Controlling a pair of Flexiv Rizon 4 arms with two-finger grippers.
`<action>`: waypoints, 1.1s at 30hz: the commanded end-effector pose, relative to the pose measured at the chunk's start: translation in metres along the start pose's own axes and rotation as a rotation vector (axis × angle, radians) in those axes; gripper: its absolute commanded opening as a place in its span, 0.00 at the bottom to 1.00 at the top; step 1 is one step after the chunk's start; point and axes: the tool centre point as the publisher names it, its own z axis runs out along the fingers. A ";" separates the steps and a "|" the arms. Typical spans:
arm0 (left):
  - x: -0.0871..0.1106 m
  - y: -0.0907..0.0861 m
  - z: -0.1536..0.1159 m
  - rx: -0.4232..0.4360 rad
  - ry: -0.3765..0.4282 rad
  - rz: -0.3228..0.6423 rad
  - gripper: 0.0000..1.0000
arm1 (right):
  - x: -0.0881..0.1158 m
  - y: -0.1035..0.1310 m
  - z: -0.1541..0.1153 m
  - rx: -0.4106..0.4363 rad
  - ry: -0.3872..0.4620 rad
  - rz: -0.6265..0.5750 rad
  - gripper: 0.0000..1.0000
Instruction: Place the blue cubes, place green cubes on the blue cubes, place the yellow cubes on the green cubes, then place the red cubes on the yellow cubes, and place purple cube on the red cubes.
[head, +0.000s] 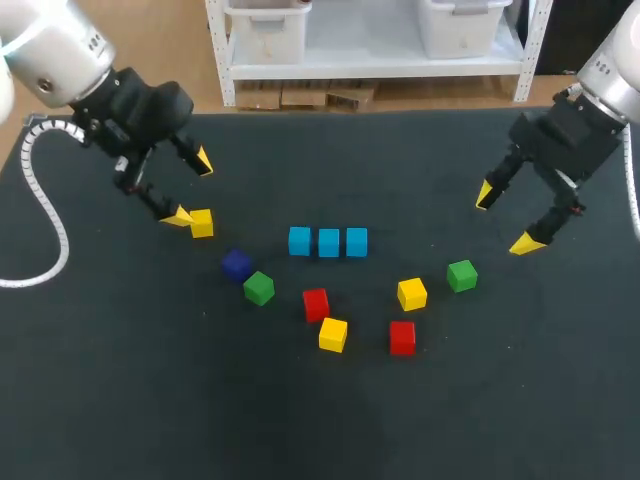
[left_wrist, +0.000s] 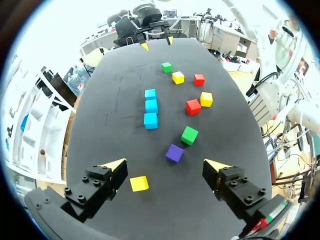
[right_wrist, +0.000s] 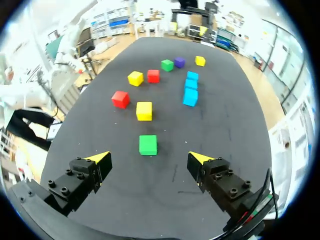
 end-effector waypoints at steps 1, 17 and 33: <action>0.001 0.000 0.000 -0.001 -0.003 0.003 1.00 | 0.001 0.006 0.004 0.004 -0.007 -0.020 1.00; 0.001 0.000 0.000 -0.001 -0.003 0.003 1.00 | -0.005 0.011 0.057 0.020 -0.020 -0.053 1.00; 0.001 0.000 0.000 -0.001 -0.003 0.003 1.00 | 0.008 0.001 0.068 0.014 -0.050 -0.047 1.00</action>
